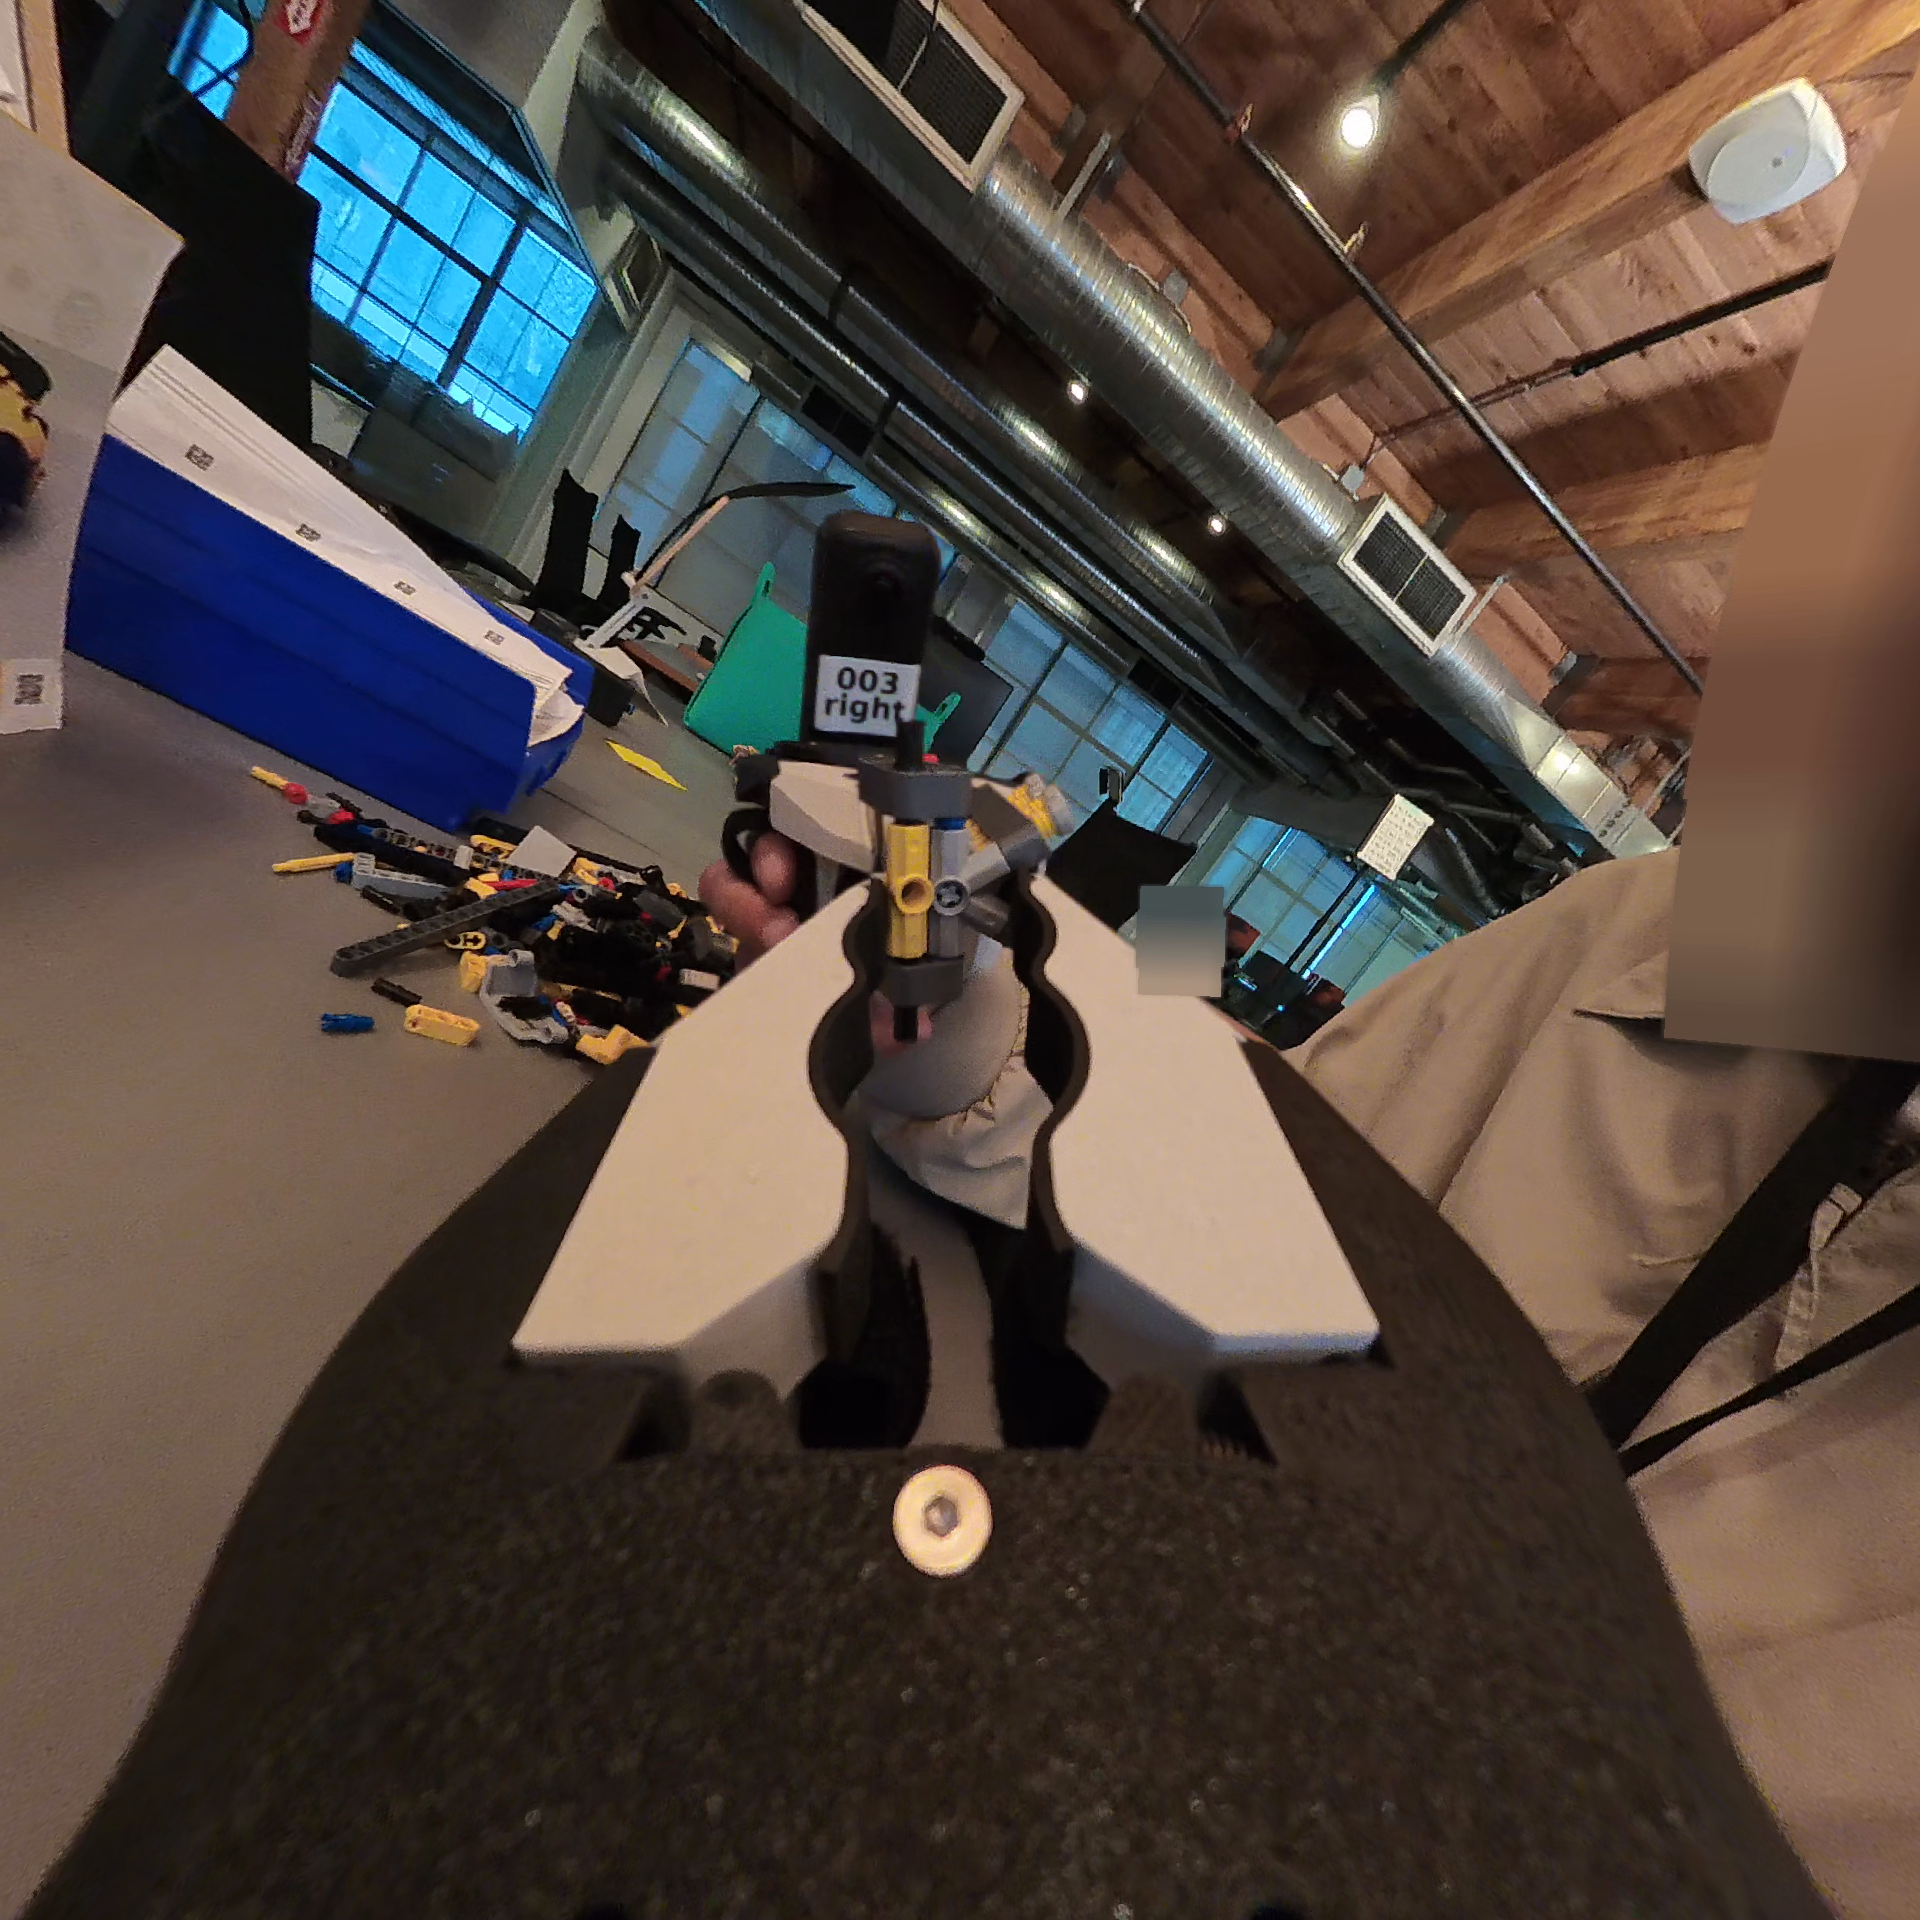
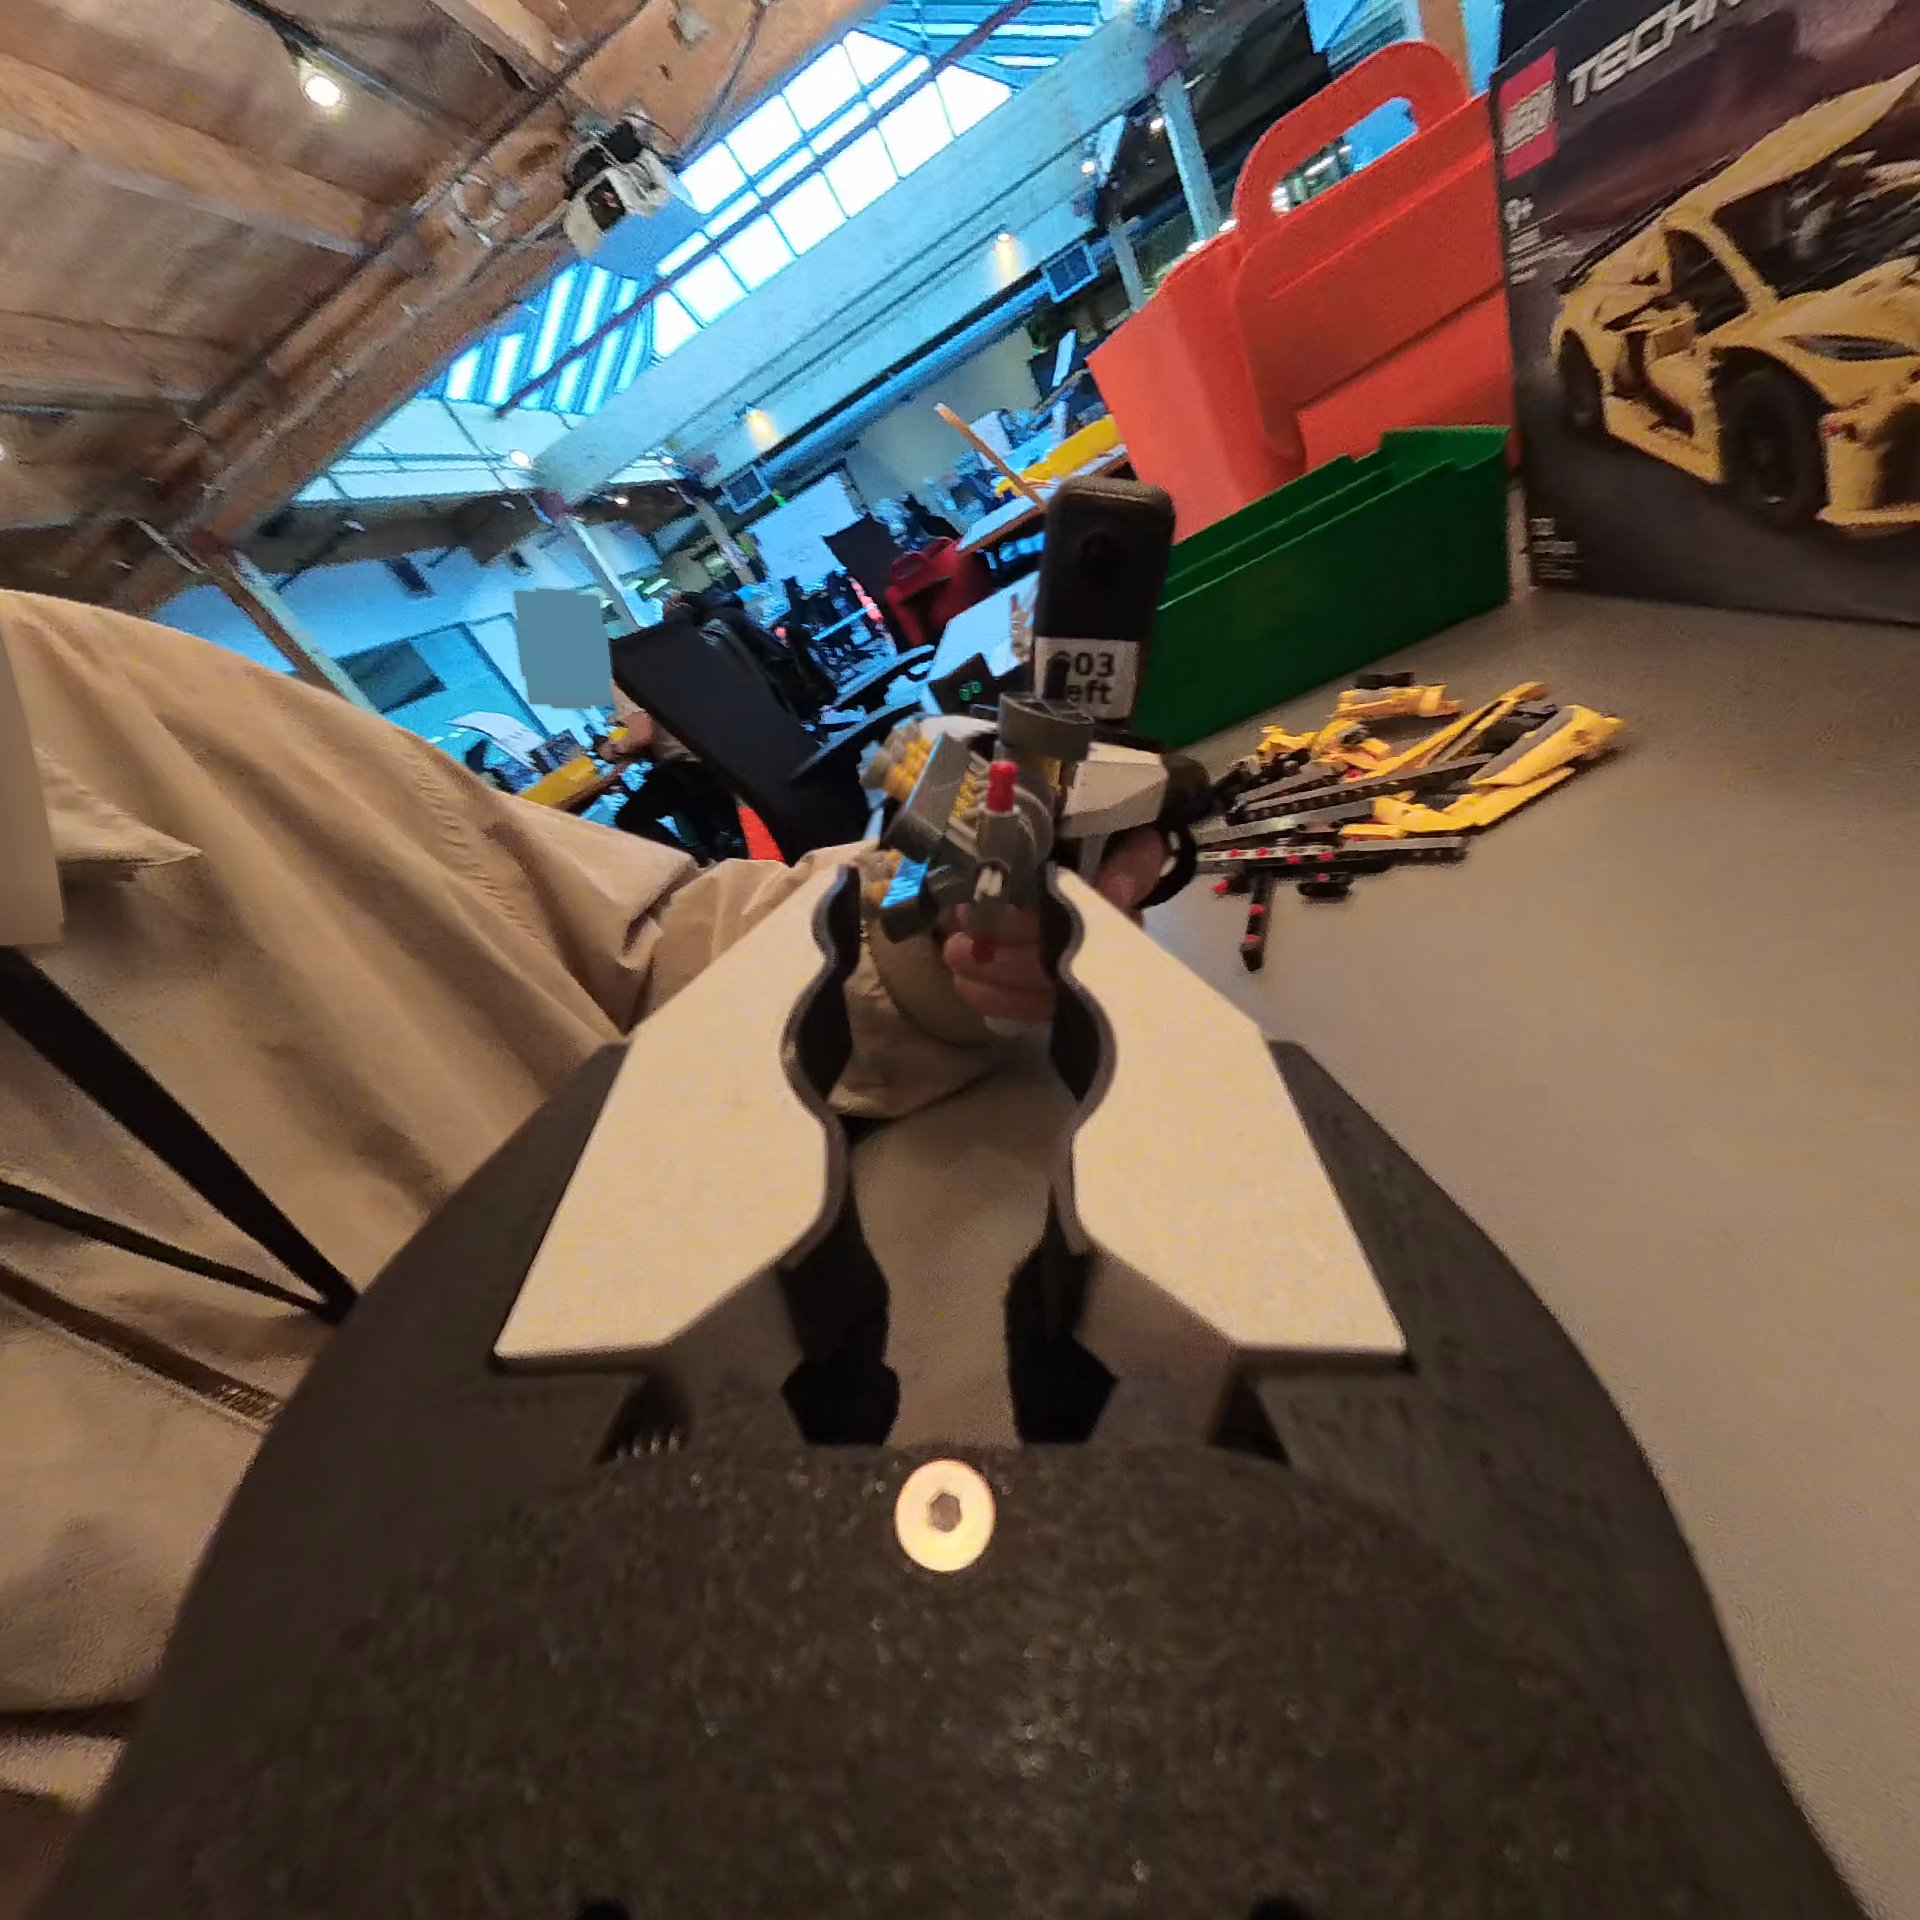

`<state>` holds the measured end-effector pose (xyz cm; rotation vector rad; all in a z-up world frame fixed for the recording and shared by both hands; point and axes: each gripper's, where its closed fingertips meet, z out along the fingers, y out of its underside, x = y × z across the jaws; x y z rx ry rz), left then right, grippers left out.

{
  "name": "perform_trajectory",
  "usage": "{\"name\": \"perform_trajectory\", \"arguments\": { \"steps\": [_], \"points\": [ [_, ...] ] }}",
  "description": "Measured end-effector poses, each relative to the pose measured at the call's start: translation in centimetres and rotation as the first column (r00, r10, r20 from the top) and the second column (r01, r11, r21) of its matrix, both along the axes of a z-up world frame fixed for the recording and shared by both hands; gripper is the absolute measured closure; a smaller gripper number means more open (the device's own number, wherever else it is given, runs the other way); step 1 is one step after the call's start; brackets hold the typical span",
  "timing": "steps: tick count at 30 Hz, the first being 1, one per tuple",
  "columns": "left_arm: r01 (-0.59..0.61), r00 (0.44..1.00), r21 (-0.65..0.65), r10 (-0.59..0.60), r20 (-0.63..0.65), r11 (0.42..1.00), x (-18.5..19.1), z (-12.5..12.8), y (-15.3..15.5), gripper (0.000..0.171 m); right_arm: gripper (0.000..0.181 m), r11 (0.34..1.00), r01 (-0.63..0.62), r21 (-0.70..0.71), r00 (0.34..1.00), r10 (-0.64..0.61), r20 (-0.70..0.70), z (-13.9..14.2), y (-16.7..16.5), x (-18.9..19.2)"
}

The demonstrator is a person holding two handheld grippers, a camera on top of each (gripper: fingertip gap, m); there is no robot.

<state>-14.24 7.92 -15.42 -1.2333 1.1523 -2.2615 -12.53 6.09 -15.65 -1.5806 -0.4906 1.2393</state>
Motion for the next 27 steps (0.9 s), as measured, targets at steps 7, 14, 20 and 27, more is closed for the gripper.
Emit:
{"name": "perform_trajectory", "arguments": {
  "steps": [7,14,20,27],
  "points": [
    [-0.032,0.999,0.085,0.032,-0.003,0.996,0.1,0.0,-0.4,0.149,0.163,1.0,0.0,0.019,1.0,0.0,-0.009,0.1,0.0,0.2],
    [-0.035,0.998,0.243,0.046,-0.04,0.969,-0.3,-0.7,-0.9,0.152,0.165,1.0,-0.006,-0.008,0.998,0.007,0.064,-1.1,-0.1,0.8],
    [-0.044,0.998,0.223,0.053,-0.037,0.974,-0.2,-0.9,-0.7,0.164,0.169,0.999,-0.02,-0.025,1.0,0.02,0.003,-0.9,-0.4,1.6],
    [-0.285,0.92,0.432,0.37,-0.126,0.856,1.6,-3.2,2.3,0.169,0.18,0.997,0.071,-0.032,0.994,-0.068,0.09,-1.8,0.4,2.2]
  ]
}}
